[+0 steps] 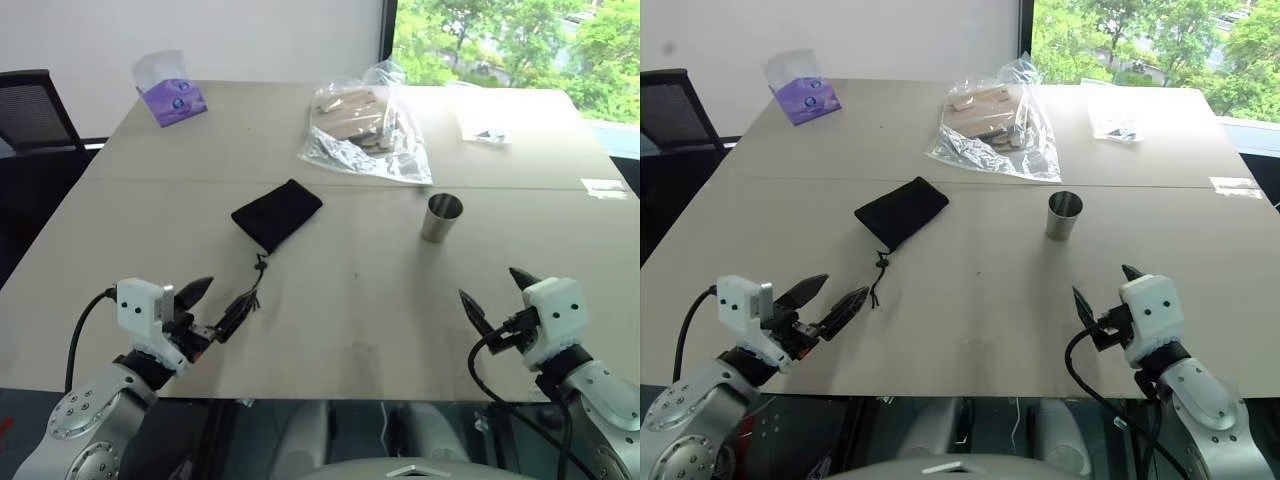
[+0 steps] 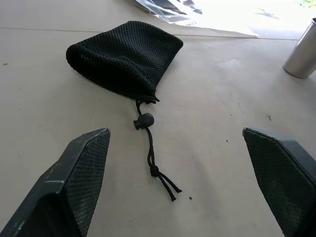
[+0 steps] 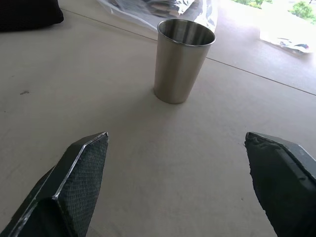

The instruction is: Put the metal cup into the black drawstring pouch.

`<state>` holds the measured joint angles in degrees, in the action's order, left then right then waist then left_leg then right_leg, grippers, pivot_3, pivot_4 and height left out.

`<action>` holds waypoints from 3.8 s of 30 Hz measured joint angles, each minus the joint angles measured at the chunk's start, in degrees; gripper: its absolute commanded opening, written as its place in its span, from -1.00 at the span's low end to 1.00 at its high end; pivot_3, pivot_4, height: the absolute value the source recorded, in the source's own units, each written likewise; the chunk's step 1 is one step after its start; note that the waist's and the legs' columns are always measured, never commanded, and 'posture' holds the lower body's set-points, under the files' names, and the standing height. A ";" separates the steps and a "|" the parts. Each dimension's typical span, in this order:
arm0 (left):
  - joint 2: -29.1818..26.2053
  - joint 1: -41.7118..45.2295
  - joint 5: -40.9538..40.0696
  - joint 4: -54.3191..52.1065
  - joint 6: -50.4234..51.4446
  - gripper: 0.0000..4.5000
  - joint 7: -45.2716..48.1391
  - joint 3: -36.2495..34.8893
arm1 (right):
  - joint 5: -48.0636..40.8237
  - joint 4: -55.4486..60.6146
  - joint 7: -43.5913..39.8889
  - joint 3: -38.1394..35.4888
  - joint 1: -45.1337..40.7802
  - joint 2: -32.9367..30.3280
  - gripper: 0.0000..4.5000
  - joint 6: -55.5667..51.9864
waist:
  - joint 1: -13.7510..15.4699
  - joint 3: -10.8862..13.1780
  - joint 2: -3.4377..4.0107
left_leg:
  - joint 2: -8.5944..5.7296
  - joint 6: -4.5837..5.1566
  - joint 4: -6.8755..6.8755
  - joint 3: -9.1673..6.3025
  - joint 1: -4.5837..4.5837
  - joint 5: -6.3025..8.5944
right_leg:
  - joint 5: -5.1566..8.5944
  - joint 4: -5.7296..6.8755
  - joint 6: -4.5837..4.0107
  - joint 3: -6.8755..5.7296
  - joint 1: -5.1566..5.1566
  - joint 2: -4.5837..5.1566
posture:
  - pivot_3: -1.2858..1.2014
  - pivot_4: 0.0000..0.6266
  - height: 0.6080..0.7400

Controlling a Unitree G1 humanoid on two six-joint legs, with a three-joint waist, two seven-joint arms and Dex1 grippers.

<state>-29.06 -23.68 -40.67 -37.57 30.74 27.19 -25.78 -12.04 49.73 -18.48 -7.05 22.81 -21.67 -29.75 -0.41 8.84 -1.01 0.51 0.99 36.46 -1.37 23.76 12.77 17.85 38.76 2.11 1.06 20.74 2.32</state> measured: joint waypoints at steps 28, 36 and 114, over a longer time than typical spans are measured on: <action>-29.32 27.32 55.45 33.83 -37.95 0.98 1.65 20.30 | -8.60 -2.11 -17.72 7.83 -8.03 -7.45 1.00 11.29 | 0.93 0.13 -0.09 | -0.06 0.01 -0.10 -0.01 0.05 0.00 | -0.03 -0.10 0.01 -0.18 0.08 0.11 | 0.03 -0.52 1.00; -26.84 45.58 68.38 48.03 -47.64 0.98 -0.18 33.61 | -6.77 -1.89 -13.66 8.33 -7.45 -6.79 1.00 11.12 | 0.99 0.19 -0.12 | -0.14 0.02 -0.13 0.07 0.10 0.00 | -0.04 0.05 0.07 -0.18 0.13 -0.12 | 0.03 -0.52 1.00; 6.89 58.21 9.77 16.77 61.67 -1.00 -12.34 17.96 | -2.30 -63.13 -23.97 23.33 -74.50 -18.15 -1.00 -19.38 | -0.14 0.60 -0.10 | -0.16 -0.29 0.86 -0.10 1.01 -0.19 | -0.07 1.07 0.12 -0.10 0.98 -0.13 | 0.03 -0.52 1.00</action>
<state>-22.17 34.54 -30.91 -20.80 92.41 14.85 -7.83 -14.34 -13.40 -42.45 16.28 -51.69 -39.82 -49.13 -0.55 9.44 -1.11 0.35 0.70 37.31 -1.47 24.77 12.57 17.78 39.84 2.23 0.96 21.71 2.18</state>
